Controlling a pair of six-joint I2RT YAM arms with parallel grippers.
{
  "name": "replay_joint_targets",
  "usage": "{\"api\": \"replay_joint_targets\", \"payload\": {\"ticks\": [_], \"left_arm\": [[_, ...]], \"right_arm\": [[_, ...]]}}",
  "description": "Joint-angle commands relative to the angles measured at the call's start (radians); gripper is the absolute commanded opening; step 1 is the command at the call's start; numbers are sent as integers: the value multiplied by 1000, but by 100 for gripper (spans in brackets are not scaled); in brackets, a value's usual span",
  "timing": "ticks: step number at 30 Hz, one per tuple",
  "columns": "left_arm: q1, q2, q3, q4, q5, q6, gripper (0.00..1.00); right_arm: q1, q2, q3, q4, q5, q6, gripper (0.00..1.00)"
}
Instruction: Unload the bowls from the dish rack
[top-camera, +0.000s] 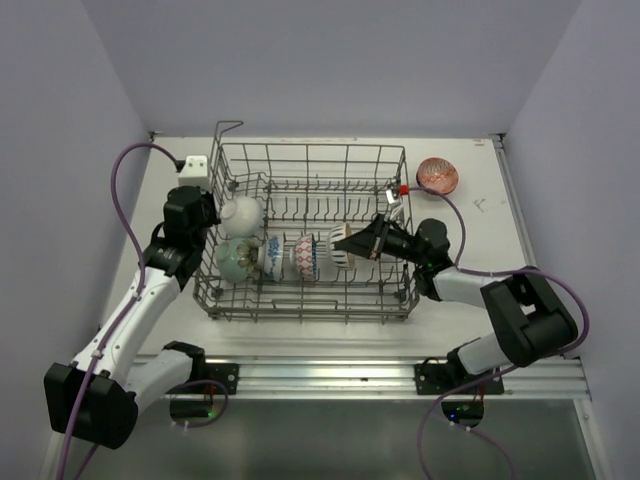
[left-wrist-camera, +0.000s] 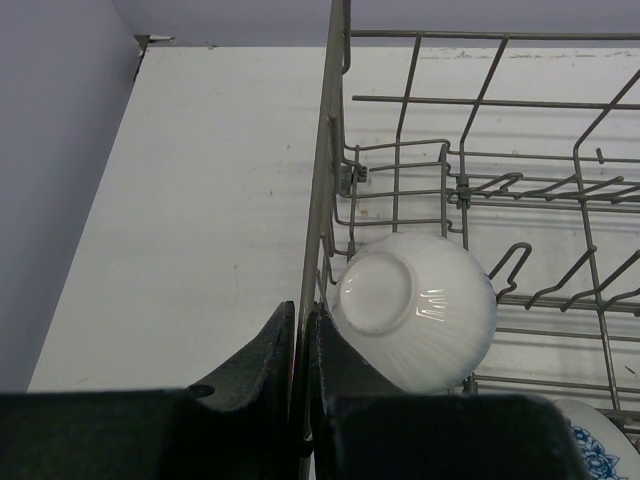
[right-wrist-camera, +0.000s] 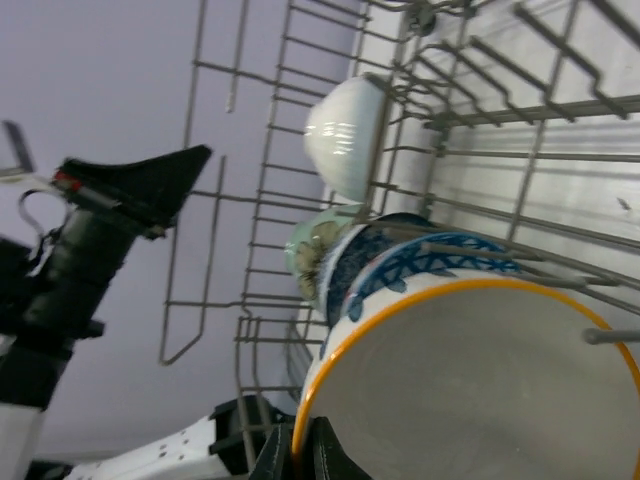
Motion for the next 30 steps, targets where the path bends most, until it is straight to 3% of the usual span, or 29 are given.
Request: {"api": "replay_joint_targets", "payload": {"ticks": [1,6,11,15,18,22,24,30], "left_arm": [[-34,-7,-4,29,28,-44,0],[-36,-4,-4,29,27,-43,0],[-36,-2,-4,26,27,-44,0],[-36,-2,-4,28,11,-41,0],[-36,1,-2,22,-7,-40,0],[-36,9,6,13,-64,-47,0],[-35,16,13,-3,-84,-50,0],[-30,19,16,-17,-121,-50,0]], "right_arm": [[8,15,17,387,-163,159,0],[-8,40,66,523,-195,277,0],[-11,-11,165,399,-203,224,0],[-16,-81,252,154,-207,97,0],[-25,-156,349,-130,-188,-70,0],[-39,-250,509,-753,-22,-380,0],[-48,-267,601,-966,125,-512,0],[-165,-261,697,-1146,343,-578,0]]}}
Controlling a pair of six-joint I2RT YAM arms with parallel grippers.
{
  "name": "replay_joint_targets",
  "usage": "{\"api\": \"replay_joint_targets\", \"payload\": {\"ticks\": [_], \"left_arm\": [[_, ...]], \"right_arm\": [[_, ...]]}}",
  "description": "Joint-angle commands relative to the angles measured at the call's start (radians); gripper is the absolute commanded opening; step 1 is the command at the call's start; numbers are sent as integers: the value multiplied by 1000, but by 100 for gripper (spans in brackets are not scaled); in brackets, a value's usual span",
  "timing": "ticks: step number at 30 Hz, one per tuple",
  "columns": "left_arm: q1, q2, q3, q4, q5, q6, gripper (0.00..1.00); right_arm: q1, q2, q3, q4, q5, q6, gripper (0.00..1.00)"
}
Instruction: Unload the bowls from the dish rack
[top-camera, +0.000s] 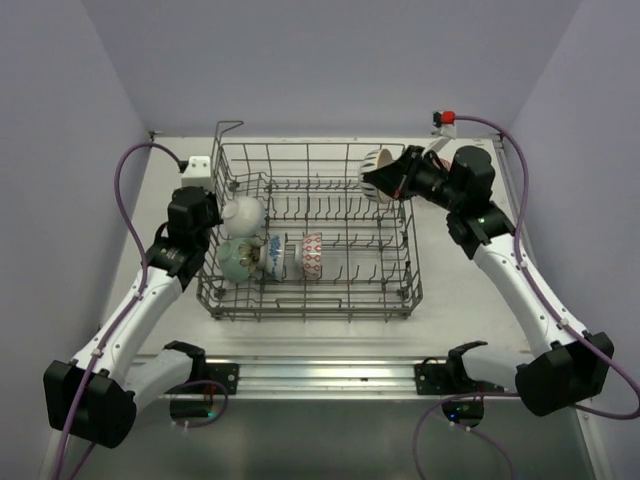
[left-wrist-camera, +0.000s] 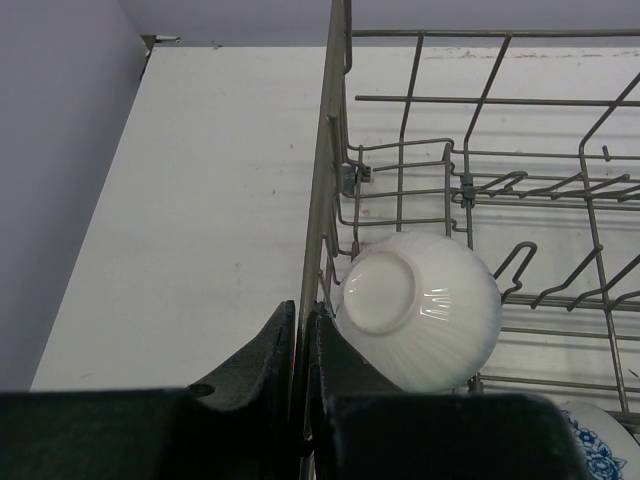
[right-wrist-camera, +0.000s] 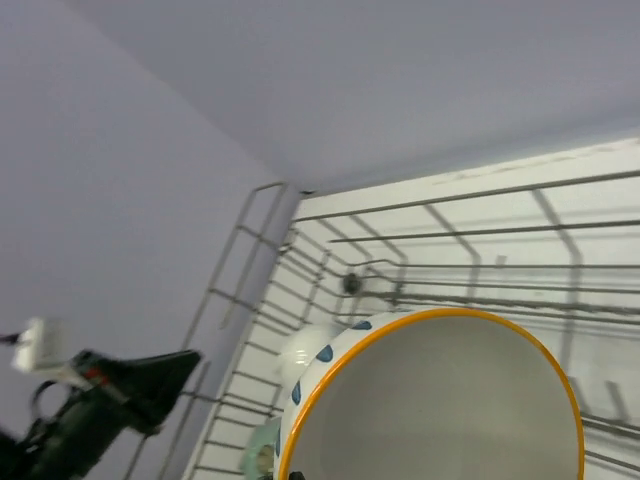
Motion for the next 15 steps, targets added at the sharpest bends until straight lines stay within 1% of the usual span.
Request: {"api": "replay_joint_targets", "payload": {"ticks": [1,3,4,9,15], "left_arm": [[-2,12,16,-17,-75,-47,0],[1,12,14,-19,-77,-49,0],[1,14,14,-19,-77,-49,0],[4,15,17,-24,-75,-50,0],[7,12,17,-25,-77,-50,0]], "right_arm": [[-88,10,60,-223,185,-115,0],[-146,18,89,-265,232,-119,0],[-163,24,100,-308,292,-127,0],[-252,47,140,-423,426,-177,0],[-321,99,105,-480,549,-191,0]]}}
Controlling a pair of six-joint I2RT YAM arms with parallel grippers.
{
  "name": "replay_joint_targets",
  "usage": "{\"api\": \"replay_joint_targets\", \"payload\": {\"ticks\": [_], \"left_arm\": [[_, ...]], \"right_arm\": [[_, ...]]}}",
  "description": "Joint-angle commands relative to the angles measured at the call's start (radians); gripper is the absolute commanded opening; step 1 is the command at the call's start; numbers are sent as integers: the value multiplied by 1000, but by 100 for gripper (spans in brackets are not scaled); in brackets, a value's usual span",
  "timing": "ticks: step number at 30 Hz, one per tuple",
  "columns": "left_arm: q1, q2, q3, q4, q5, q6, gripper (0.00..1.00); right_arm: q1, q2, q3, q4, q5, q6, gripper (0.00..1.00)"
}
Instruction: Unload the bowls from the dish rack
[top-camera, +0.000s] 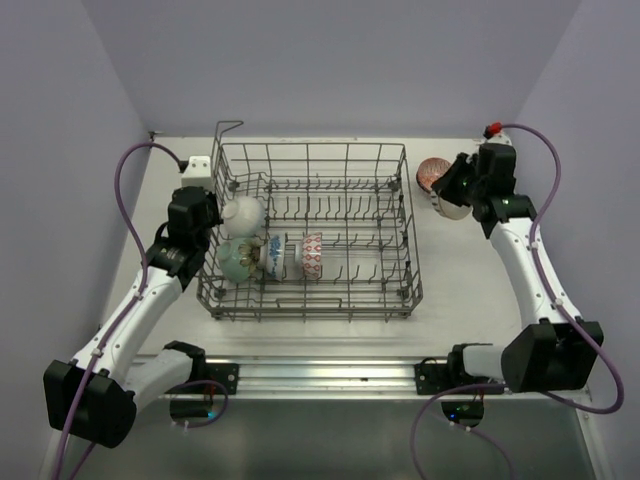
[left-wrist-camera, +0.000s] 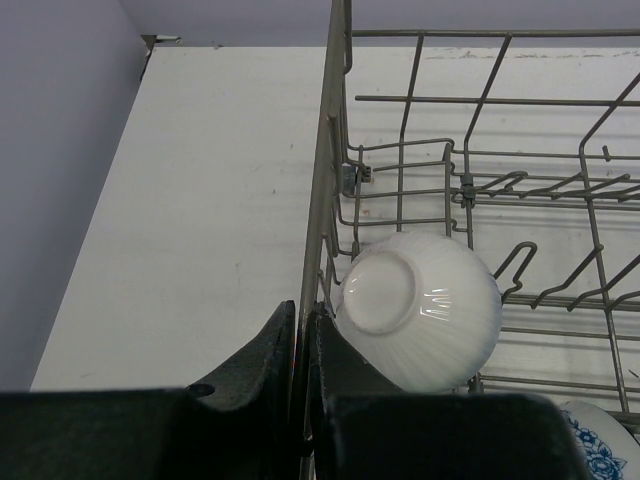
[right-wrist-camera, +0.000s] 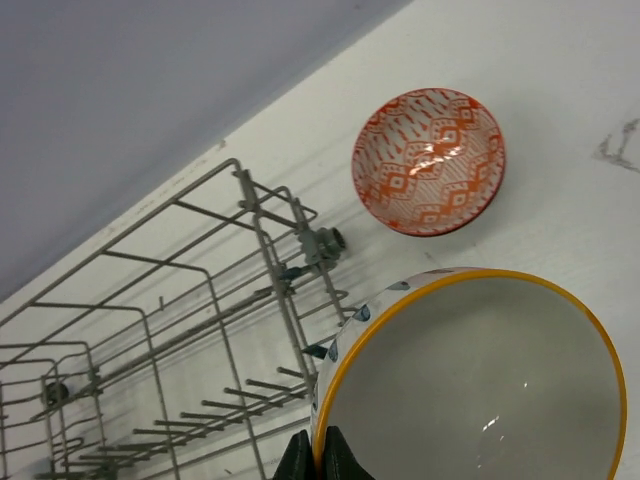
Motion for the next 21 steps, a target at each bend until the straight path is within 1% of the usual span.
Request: {"api": "replay_joint_targets", "payload": {"ticks": [1,3,5,10,13,16,21], "left_arm": [[7,11,18,-25,-68,-50,0],[7,11,18,-24,-62,-50,0],[7,11,17,-22,-58,-47,0],[7,8,17,-19,-38,-45,0],[7,8,18,-17,-33,-45,0],[7,5,15,-17,-27,-44,0],[7,5,17,-14,-7,-44,0]], "right_arm": [[-38,28,14,-15,111,-33,0],[-43,75,-9,-15,130,-33,0],[-79,113,-29,-7,151,-35,0],[-84,221,-61,37,185,-52,0],[-82,282,-56,43,197,-50,0],[-84,310,-47,56,193,-46,0],[-84,331,20,41,219,-49,0]]}}
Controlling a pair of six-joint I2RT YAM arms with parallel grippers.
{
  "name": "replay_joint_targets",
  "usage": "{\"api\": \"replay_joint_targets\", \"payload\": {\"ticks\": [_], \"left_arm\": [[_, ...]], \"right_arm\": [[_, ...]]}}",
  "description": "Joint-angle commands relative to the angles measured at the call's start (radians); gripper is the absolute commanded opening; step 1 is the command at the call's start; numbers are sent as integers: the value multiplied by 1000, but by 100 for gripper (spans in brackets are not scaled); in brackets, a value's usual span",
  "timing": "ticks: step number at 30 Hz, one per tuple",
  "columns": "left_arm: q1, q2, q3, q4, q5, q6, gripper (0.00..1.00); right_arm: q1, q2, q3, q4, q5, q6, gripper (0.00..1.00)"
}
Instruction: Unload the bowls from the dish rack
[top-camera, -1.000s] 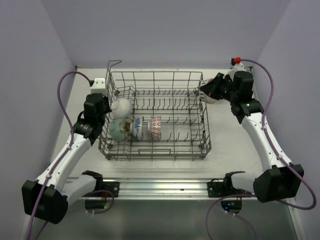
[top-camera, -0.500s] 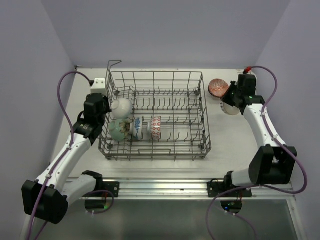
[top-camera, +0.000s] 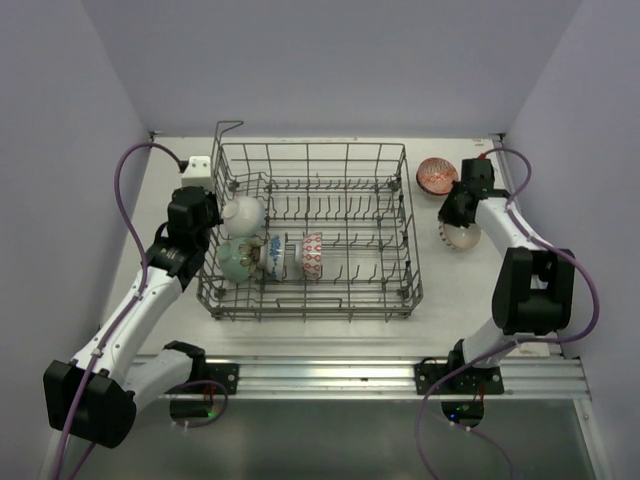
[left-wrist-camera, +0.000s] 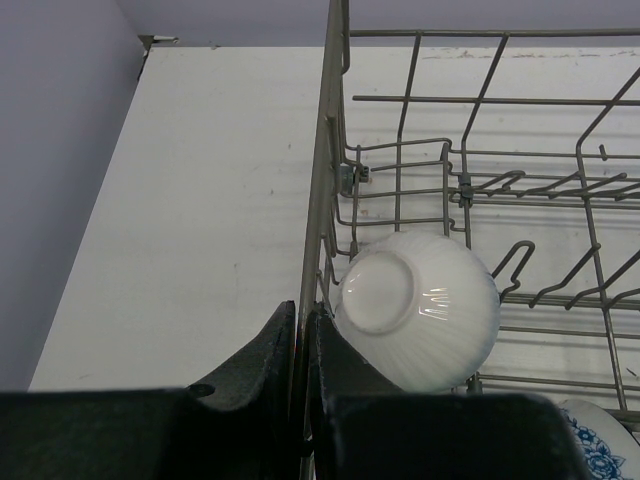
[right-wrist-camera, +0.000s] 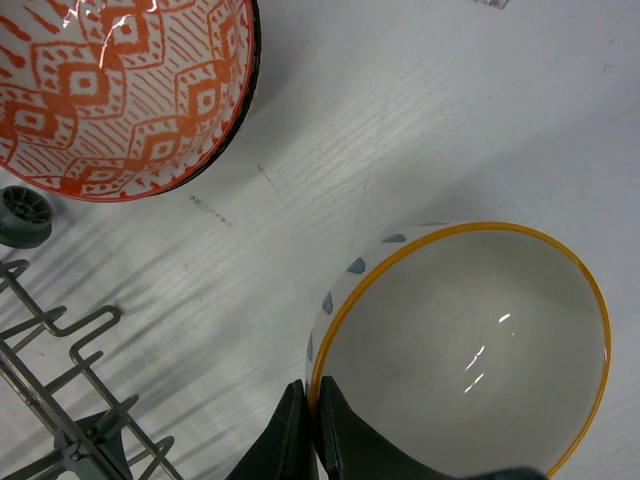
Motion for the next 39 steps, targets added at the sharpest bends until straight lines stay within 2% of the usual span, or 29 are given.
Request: {"api": "replay_joint_targets", "payload": {"ticks": [1,10,19,24,29,31,39], "left_arm": [[7,7,17,-14,-12,-42,0],[7,-4,17,-13,6,-45,0],[5,-6,18,-13,37,-47,0],[5,-7,20,-11,45,-47,0],[5,-6,21,-13,60,-47,0],[5,-4,20,-13,63,-47,0],[4,-10,18,-11,60,-44,0]], "right_arm": [[1,-4,101,49,44,-20,0],[1,73,228,34,50,-30,0],[6,225,512,-88,56,-58,0],[18,224,500,-120,88,-70,0],[30,178,400,-57,84,-78,0],[32,187,415,-45,81,-83,0],[70,344,720,-170,79,-118,0]]}}
